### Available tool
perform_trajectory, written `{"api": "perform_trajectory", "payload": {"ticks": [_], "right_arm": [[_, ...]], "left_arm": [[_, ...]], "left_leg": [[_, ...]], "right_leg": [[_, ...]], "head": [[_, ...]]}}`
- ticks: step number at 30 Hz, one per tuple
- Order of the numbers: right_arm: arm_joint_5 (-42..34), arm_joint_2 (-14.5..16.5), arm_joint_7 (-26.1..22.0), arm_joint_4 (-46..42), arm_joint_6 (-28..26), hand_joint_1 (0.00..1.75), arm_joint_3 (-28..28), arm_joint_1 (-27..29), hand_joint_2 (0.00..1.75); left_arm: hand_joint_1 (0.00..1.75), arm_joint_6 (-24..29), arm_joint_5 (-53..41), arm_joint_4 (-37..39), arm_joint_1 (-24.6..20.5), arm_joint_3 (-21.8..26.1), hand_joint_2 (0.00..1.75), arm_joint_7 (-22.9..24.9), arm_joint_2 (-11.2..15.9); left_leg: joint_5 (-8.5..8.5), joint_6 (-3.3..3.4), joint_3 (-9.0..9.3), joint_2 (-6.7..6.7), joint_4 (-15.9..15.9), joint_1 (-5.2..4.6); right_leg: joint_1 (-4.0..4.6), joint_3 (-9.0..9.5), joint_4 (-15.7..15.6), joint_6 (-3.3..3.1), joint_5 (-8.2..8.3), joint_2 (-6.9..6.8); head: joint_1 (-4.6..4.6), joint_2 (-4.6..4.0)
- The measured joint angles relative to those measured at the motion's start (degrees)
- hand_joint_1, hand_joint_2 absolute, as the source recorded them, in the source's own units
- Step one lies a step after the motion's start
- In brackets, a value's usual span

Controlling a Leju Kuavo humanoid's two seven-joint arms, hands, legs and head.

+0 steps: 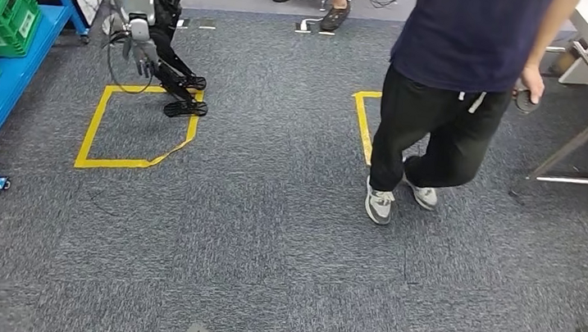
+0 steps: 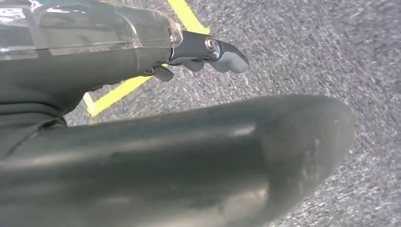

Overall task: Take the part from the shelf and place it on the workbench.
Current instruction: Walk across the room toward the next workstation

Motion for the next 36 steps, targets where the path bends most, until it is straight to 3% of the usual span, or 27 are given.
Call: {"api": "perform_trajectory", "payload": {"ticks": [2,3,4,6,8,9,10,11,13,14,15,17,18,20,22,24,25,26,28,30,31,33,35,36], "right_arm": [[-0.5,0.2,-0.8,0.2,-0.4,0.0,0.3,0.0,0.0],[-0.8,0.3,-1.1,0.3,-0.5,0.0,0.5,0.0,0.0],[-0.9,0.4,-1.3,0.4,-0.6,0.0,0.6,0.1,0.0],[-1.3,0.5,-1.6,0.6,-0.7,0.0,0.9,0.3,0.0],[-1.6,0.5,-1.8,0.8,-0.7,0.0,1.1,0.6,0.0],[-1.6,0.6,-1.8,1.0,-0.8,0.0,1.2,0.7,0.0],[-1.6,0.7,-1.9,1.1,-0.8,0.0,1.3,0.8,0.0],[-1.7,0.7,-1.9,1.3,-0.8,0.0,1.3,0.8,0.0],[-1.9,0.9,-2.2,1.6,-0.8,0.0,1.4,0.8,0.0],[-2.0,0.9,-2.4,1.7,-0.8,0.0,1.3,0.8,0.0],[-2.1,0.9,-2.7,1.7,-0.8,0.0,1.3,0.9,0.0],[-2.3,1.0,-3.2,1.7,-0.8,0.0,1.3,1.0,0.0],[-2.3,1.0,-3.4,1.7,-0.8,0.0,1.2,1.0,0.0],[-2.5,1.0,-3.5,1.7,-0.8,0.0,1.2,1.1,0.0],[-2.9,1.2,-3.6,1.7,-0.9,0.0,1.1,1.3,0.0],[-3.2,1.3,-3.6,1.8,-0.9,0.0,1.0,1.4,0.0],[-3.3,1.4,-3.6,1.8,-0.9,0.0,1.0,1.4,0.0],[-3.3,1.4,-3.6,1.9,-0.8,0.0,1.0,1.3,0.0],[-2.8,1.5,-3.5,2.0,-0.7,0.0,1.0,1.2,0.0],[-2.1,1.5,-3.2,2.0,-0.6,0.0,1.0,1.1,0.0],[-1.9,1.5,-3.0,1.9,-0.6,0.0,0.9,1.1,0.0],[-1.6,1.4,-2.7,1.8,-0.7,0.0,0.9,1.1,0.0],[-1.5,1.3,-2.4,1.5,-0.8,0.0,0.5,1.6,0.0],[-1.5,1.3,-2.3,1.3,-0.9,0.0,0.2,1.9,0.0]], "left_arm": [[0.0,0.0,0.2,0.0,0.0,0.0,0.0,0.4,0.2],[0.0,0.0,0.3,0.0,0.0,0.0,0.0,0.4,0.3],[0.0,0.1,0.3,0.0,-0.1,0.0,0.0,0.3,0.5],[0.0,0.3,0.6,0.0,-0.2,0.0,0.0,-0.1,0.8],[0.0,0.6,1.0,0.0,-0.2,0.0,0.0,-0.4,0.9],[0.0,0.6,1.2,0.0,-0.1,0.0,0.0,-0.4,1.0],[0.0,0.6,1.4,0.0,-0.1,0.0,0.0,-0.5,1.1],[0.0,0.6,1.5,0.0,0.0,0.0,0.0,-0.5,1.2],[0.0,0.6,1.6,0.0,0.0,0.0,0.0,-0.5,1.3],[0.0,0.6,1.5,0.0,0.0,0.0,0.0,-0.4,1.3],[0.0,0.6,1.5,0.0,-0.1,0.0,0.0,-0.3,1.3],[0.0,0.6,1.3,0.0,0.0,0.0,0.0,0.2,1.3],[0.0,0.6,1.2,0.0,0.1,0.0,0.0,0.3,1.3],[0.0,0.7,1.2,0.0,0.1,0.0,0.0,0.4,1.4],[0.0,0.7,1.4,0.0,0.0,0.0,0.0,-0.3,1.4],[0.0,0.7,1.6,0.0,-0.1,0.0,0.0,-1.1,1.4],[0.0,0.7,1.7,0.0,-0.1,0.0,0.0,-1.3,1.4],[0.0,0.7,1.7,0.0,-0.1,0.0,0.0,-1.3,1.4],[0.0,0.7,1.7,0.0,-0.1,0.0,0.0,-0.8,1.4],[0.0,0.7,1.7,0.0,-0.2,0.0,0.0,-0.2,1.4],[0.0,0.7,1.7,0.0,-0.2,0.0,0.0,0.0,1.4],[0.0,0.7,1.7,0.0,-0.1,0.0,0.0,0.5,1.4],[0.0,0.6,1.6,0.0,-0.1,0.0,0.0,0.9,1.4],[0.0,0.6,1.6,0.0,-0.1,0.0,0.0,1.0,1.4]], "left_leg": [[0.09,1.09,-0.3,-1.3,-0.2,-0.2],[0.25,1.46,-0.42,-2.12,-0.3,-0.18],[0.43,1.83,-0.49,-2.94,-0.3,-0.11],[0.71,2.4,-0.58,-4.66,-0.4,-0.04],[0.85,2.71,-0.65,-6.38,-0.4,-0.19],[0.89,2.79,-0.64,-7.2,-0.4,-0.3],[0.93,2.84,-0.6,-8.01,-0.4,-0.4],[0.96,2.86,-0.51,-8.77,-0.4,-0.49],[1.03,2.8,-0.43,-10.08,-0.4,-0.62],[1.12,2.66,-0.54,-10.61,-0.4,-0.62],[1.28,2.4,-0.81,-11.05,-0.3,-0.55],[1.76,1.61,-1.43,-11.94,-0.4,-0.32],[1.78,1.29,-1.64,-11.56,-0.4,-0.27],[0.29,0.74,-2.51,-8.6,1.4,-0.42],[-3.35,0.2,-5.18,-5.74,7.2,-0.29],[-5.72,-0.37,-7.75,-5.53,13.0,0.16],[-5.39,-0.62,-7.76,-5.48,13.4,0.38],[-4.1,-0.83,-6.64,-5.22,11.7,0.58],[-1.12,-1.09,-2.55,-3.03,5.0,0.63],[-0.11,-0.43,-0.17,-1.08,0.5,0.37],[-0.31,0.06,-0.09,-0.94,0.0,0.16],[-0.05,1.04,-0.34,-2.3,-0.1,0.17],[0.26,1.74,-0.45,-3.76,-0.3,0.25],[0.37,2.02,-0.46,-4.47,-0.3,0.29]], "right_leg": [[0.04,0.13,0.0,0.32,-0.21,-1.26],[-0.12,0.17,0.1,0.57,-0.6,-0.88],[-0.31,-0.1,1.1,0.83,-1.53,0.31],[-0.62,-2.36,6.7,1.19,-5.11,3.91],[-0.63,-5.88,14.2,1.15,-8.36,5.47],[-0.59,-6.95,16.2,1.01,-8.57,5.64],[-0.55,-7.1,16.0,0.78,-7.57,5.79],[-0.51,-6.34,13.9,0.47,-5.64,6.07],[-0.49,-3.42,6.8,-0.3,-1.3,7.98],[-0.47,-2.24,3.9,-0.59,-0.13,8.93],[-0.4,-1.54,2.0,-0.8,0.26,9.57],[-0.23,-1.23,0.7,-0.97,0.14,9.1],[-0.24,-1.06,0.1,-0.99,0.33,8.52],[-0.29,-0.6,-1.0,-1.08,0.96,7.38],[-0.28,-0.39,-1.4,-1.22,1.18,6.13],[-0.3,-0.44,-1.4,-1.25,1.13,4.71],[-0.34,-0.44,-1.3,-1.17,1.06,4.04],[-0.4,-0.42,-1.2,-1.01,0.96,3.45],[-0.42,-0.43,-0.7,-0.42,0.54,2.49],[-0.18,-0.47,0.0,0.25,0.03,1.71],[-0.08,-0.46,0.1,0.48,-0.11,1.28],[-0.2,-0.32,0.1,0.87,-0.37,0.48],[-0.51,-0.92,2.0,1.31,-2.17,1.97],[-0.61,-1.96,4.7,1.46,-3.93,3.33]], "head": [[0.11,0.0],[0.15,0.0],[0.16,0.0],[0.29,0.0],[0.34,0.0],[0.34,0.0],[0.34,0.0],[0.33,0.0],[0.33,0.0],[0.33,0.0],[0.33,0.0],[0.31,0.0],[0.27,0.0],[0.17,0.0],[0.05,0.0],[0.02,0.0],[0.02,0.0],[0.02,0.0],[-0.02,0.0],[0.02,0.0],[0.06,0.0],[0.12,0.0],[0.23,0.0],[0.33,0.0]]}}
